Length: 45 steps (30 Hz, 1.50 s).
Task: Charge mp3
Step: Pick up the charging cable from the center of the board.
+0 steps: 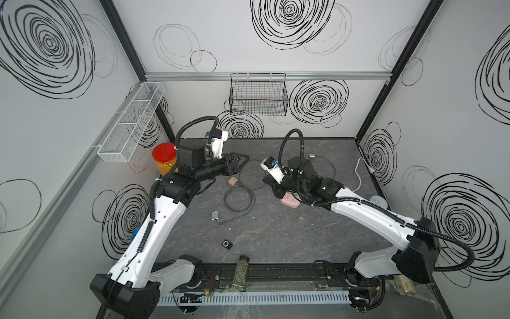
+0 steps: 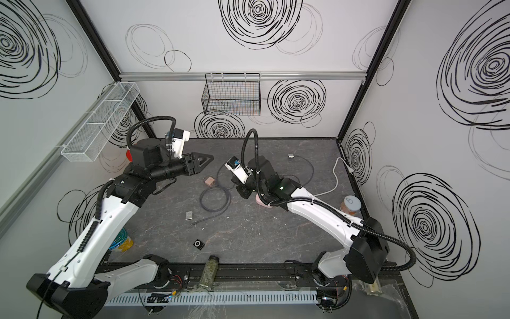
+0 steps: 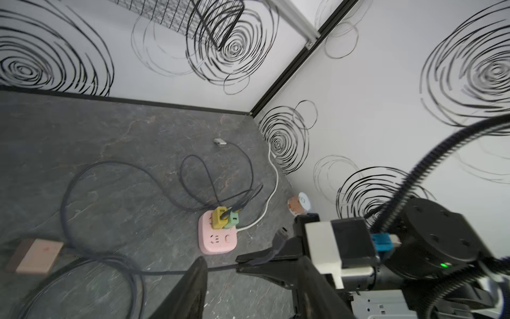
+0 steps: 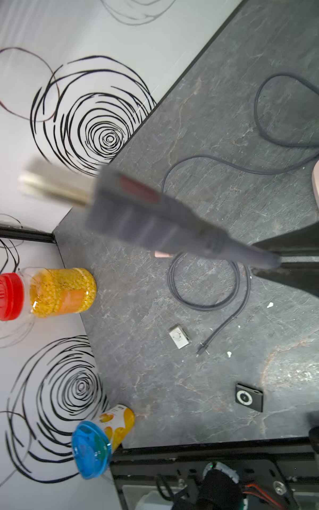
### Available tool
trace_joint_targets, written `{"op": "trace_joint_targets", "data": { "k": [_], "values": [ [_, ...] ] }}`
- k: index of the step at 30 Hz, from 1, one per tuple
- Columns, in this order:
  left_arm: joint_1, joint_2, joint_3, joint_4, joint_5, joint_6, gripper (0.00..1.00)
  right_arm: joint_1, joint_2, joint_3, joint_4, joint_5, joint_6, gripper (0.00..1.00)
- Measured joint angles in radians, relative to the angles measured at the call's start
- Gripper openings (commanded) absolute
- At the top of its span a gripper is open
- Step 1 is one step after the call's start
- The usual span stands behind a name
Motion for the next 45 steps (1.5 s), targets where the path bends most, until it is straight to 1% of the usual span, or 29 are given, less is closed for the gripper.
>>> {"op": "trace_joint_targets", "data": {
  "k": [6,8,12,19,23,27,30,34,40,45],
  "values": [
    [-0.116,0.049,0.018,-0.132,-0.057,0.064,0.55,0.038,-0.005,0.015,-0.056,0.053,-0.084,0.00],
    [-0.143,0.061,0.025,-0.163,-0.074,0.078,0.54,0.047,-0.006,0.024,-0.065,0.074,-0.100,0.00],
    [-0.161,0.064,0.027,-0.190,-0.081,0.091,0.55,0.065,-0.006,0.032,-0.074,0.100,-0.119,0.00],
    [-0.160,0.040,-0.029,-0.109,-0.040,0.053,0.53,0.097,-0.006,0.037,-0.101,0.143,-0.137,0.00],
    [-0.159,0.047,-0.053,-0.050,-0.016,0.015,0.48,0.125,-0.005,0.047,-0.114,0.175,-0.148,0.00],
    [-0.159,0.061,-0.053,-0.022,0.002,-0.006,0.35,0.138,-0.004,0.050,-0.120,0.222,-0.157,0.00],
    [-0.161,0.064,-0.053,-0.032,0.003,-0.003,0.34,0.143,-0.004,0.050,-0.120,0.261,-0.160,0.00],
    [-0.154,0.064,-0.053,-0.053,0.009,-0.001,0.30,0.146,-0.003,0.050,-0.121,0.309,-0.167,0.00],
    [-0.113,0.057,-0.074,-0.039,0.020,-0.019,0.21,0.165,0.015,0.049,-0.129,0.369,-0.185,0.00],
    [-0.093,0.056,-0.089,-0.021,0.044,-0.039,0.19,0.183,0.032,0.045,-0.135,0.411,-0.189,0.00]
  ]
}}
